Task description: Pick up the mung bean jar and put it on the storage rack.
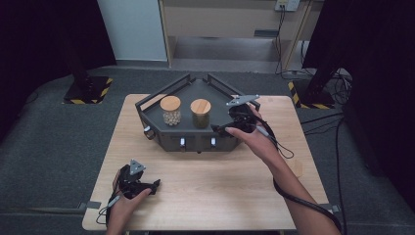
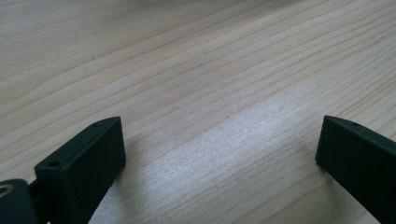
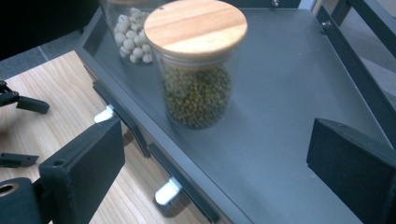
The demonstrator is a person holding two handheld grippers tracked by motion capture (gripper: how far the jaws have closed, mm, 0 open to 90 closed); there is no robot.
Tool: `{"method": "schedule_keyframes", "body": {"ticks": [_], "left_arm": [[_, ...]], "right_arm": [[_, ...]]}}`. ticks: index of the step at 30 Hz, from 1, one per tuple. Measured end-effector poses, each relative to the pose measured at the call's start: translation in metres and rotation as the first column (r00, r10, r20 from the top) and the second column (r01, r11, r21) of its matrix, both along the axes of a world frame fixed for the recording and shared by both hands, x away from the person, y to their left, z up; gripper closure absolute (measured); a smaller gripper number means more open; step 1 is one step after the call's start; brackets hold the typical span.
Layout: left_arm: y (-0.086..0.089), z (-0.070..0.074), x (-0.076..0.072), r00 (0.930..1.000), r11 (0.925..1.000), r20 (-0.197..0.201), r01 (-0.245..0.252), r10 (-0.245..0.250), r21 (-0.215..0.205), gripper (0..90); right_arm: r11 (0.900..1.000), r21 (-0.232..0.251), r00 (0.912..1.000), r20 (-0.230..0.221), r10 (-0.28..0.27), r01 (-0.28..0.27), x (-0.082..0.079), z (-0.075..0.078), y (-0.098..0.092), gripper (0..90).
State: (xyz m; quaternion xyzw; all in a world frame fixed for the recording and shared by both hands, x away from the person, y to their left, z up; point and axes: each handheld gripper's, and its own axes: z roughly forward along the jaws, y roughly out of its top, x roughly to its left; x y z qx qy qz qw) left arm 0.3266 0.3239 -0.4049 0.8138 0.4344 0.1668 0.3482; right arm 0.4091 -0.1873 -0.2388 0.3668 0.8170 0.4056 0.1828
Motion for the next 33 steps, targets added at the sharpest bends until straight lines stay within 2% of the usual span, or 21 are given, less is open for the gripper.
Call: {"method": "schedule_keyframes", "body": {"ticks": [33], "left_arm": [[0.0, 0.0, 0.0, 1.0, 1.0, 0.0, 0.0, 0.0, 0.0, 0.0]], "right_arm": [[1.0, 0.001, 0.9998, -0.006, -0.021, 0.021, -0.035, -0.007, -0.045, 4.0]]}}
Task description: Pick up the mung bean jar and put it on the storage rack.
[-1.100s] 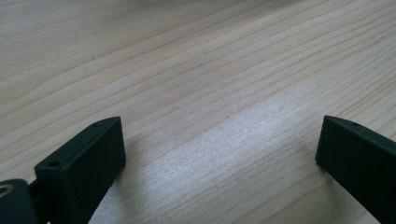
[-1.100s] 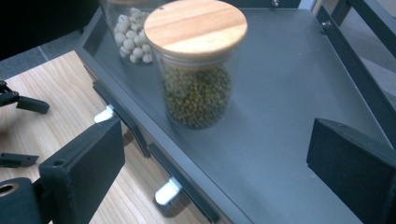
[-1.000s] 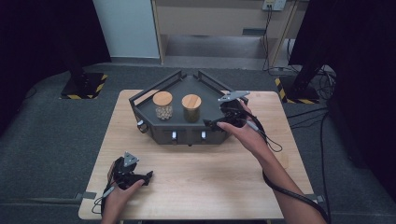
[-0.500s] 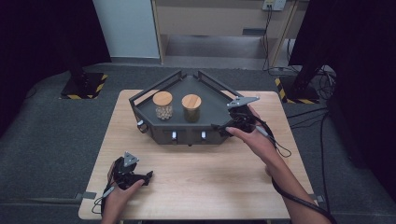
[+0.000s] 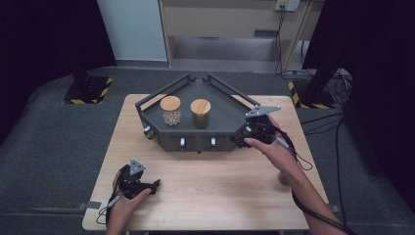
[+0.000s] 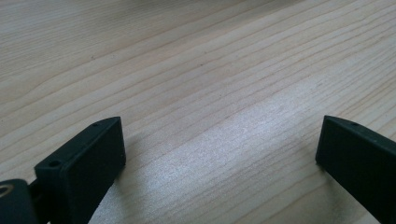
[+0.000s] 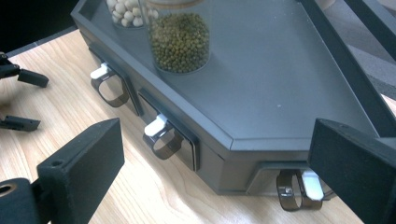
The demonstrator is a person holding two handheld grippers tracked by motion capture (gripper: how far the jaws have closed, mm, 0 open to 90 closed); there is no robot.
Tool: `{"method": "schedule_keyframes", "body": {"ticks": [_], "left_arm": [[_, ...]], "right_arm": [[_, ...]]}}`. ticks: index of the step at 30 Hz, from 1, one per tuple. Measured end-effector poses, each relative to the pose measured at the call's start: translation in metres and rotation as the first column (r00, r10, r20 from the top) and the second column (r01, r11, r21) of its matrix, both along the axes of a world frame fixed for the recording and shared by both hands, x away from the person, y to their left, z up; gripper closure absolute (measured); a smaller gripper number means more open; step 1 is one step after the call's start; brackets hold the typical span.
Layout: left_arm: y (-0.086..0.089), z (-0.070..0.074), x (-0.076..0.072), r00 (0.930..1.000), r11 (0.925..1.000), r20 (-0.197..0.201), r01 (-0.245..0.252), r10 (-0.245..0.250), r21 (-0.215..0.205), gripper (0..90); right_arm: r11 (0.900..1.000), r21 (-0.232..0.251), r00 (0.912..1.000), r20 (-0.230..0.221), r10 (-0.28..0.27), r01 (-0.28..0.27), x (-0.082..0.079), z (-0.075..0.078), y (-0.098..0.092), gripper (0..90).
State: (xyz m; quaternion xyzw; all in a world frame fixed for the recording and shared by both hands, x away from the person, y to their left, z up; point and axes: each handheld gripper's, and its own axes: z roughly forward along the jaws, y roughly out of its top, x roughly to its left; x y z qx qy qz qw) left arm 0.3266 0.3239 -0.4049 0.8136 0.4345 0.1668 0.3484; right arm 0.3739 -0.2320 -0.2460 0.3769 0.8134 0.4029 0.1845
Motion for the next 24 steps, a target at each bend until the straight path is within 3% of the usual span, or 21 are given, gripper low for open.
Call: {"method": "schedule_keyframes", "body": {"ticks": [24], "left_arm": [[0.0, 0.0, 0.0, 1.0, 1.0, 0.001, -0.002, 0.002, 0.001, 0.1]], "right_arm": [[0.999, 0.005, 0.9991, -0.009, -0.042, 0.042, -0.021, -0.009, -0.034, 4.0]]}}
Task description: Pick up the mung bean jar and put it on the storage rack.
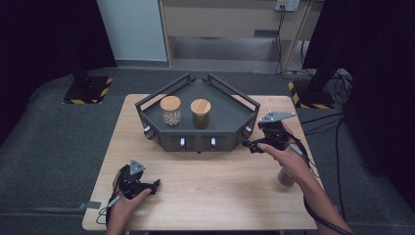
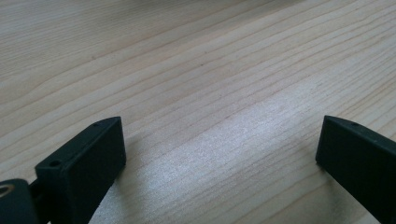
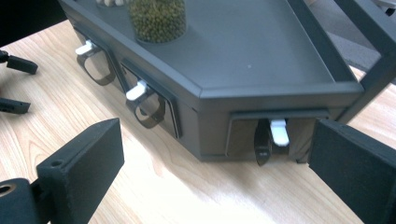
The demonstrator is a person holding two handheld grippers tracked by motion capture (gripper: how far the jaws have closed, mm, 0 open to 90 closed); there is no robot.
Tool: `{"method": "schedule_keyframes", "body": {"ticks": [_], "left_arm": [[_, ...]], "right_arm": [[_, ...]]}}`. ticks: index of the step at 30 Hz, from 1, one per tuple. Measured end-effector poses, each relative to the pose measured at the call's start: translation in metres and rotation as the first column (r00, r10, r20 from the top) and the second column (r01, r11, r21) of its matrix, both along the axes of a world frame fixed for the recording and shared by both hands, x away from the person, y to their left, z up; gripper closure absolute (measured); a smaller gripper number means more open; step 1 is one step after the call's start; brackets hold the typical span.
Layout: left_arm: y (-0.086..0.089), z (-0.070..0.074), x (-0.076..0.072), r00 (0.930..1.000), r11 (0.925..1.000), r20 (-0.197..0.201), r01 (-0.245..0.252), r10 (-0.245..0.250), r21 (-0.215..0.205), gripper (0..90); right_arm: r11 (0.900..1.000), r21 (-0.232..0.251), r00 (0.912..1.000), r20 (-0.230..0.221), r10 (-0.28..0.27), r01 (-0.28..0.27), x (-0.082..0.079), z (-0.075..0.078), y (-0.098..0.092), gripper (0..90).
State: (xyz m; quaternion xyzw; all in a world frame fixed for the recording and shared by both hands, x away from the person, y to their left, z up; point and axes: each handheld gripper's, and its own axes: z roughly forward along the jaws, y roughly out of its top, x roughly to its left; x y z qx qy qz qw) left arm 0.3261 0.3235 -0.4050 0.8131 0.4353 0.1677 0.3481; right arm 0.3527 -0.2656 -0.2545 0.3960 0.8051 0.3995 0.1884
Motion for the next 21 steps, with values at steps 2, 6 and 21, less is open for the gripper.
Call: {"method": "schedule_keyframes", "body": {"ticks": [2, 6, 21], "left_arm": [[0.0, 0.0, 0.0, 1.0, 1.0, 0.0, 0.0, 0.0, 0.0, 0.1], [0.0, 0.0, 0.0, 1.0, 1.0, 0.0, 0.0, 0.0, 0.0, 0.1], [0.0, 0.0, 0.0, 1.0, 1.0, 0.0, 0.0, 0.0, 0.0, 0.1]], "right_arm": [[1.0, -0.005, 1.0, -0.001, 0.0, 0.0, -0.002, -0.002, -0.003, 4.0], [1.0, -0.005, 0.9999, -0.003, -0.013, 0.013, -0.007, -0.006, -0.01, 4.0], [0.997, 0.019, 0.9972, 0.0, -0.075, 0.075, -0.028, -0.016, -0.041, 4.1]]}}
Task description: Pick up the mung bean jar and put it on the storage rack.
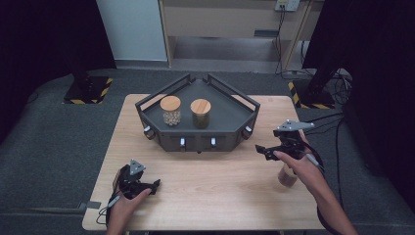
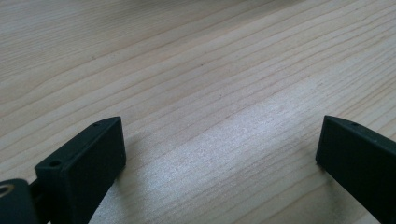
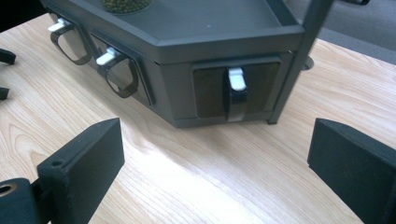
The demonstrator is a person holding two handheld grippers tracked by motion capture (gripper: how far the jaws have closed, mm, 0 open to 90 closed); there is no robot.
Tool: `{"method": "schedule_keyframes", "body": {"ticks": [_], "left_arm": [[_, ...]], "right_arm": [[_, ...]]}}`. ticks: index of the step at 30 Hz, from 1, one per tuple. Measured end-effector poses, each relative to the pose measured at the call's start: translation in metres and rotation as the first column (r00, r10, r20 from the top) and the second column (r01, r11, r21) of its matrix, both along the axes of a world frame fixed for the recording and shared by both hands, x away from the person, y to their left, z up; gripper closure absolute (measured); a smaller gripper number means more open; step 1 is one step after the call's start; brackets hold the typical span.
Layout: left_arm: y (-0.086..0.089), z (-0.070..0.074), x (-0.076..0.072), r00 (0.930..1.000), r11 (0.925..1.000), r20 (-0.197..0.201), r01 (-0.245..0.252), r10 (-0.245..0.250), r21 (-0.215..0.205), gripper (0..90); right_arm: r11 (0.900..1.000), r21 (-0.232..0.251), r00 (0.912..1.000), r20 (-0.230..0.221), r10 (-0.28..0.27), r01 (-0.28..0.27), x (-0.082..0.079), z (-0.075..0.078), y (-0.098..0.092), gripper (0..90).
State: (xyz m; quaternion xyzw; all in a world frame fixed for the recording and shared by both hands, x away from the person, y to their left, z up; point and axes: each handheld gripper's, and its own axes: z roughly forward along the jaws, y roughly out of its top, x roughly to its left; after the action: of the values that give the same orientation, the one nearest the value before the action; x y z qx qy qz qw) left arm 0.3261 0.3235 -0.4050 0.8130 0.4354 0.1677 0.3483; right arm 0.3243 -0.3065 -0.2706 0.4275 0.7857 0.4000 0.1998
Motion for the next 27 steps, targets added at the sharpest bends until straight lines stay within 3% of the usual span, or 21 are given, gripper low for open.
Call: {"method": "schedule_keyframes", "body": {"ticks": [27], "left_arm": [[-0.001, 0.0, -0.001, 1.0, 1.0, 0.0, -0.005, 0.005, 0.0, 0.1]], "right_arm": [[0.997, 0.014, 0.9967, 0.005, -0.081, 0.081, -0.043, -0.021, -0.035, 4.0]]}}
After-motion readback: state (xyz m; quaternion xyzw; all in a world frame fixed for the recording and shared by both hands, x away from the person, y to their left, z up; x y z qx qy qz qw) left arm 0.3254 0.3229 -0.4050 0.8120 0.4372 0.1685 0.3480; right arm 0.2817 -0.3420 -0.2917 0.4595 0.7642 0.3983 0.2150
